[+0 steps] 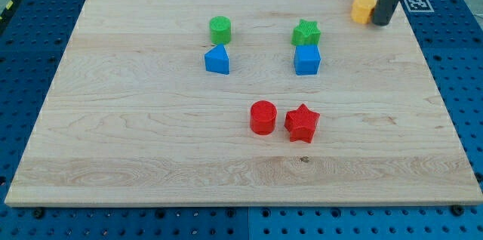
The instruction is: Slide the arm to the top right of the red star
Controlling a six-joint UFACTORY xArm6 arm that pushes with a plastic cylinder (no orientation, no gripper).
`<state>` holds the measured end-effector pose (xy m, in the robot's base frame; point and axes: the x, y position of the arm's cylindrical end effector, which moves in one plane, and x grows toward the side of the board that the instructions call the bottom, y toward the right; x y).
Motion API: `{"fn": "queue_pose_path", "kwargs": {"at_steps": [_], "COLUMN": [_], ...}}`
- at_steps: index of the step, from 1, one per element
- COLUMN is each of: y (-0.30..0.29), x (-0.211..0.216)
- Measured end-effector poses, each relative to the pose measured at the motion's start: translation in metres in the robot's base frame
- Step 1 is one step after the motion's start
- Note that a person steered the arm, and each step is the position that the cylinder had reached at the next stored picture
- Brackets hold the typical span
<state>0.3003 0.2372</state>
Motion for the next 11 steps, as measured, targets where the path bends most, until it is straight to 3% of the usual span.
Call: {"fn": "queue_pose_path", "kwargs": {"at_steps": [2, 3, 4, 6, 7, 8, 9, 11], "y": [-0.002, -0.003, -0.040, -0.053, -0.045, -0.085, -0.147, -0.084], "x": [0.005, 0.048, 0.052, 0.059, 0.111, 0.158, 0.166, 0.184]}}
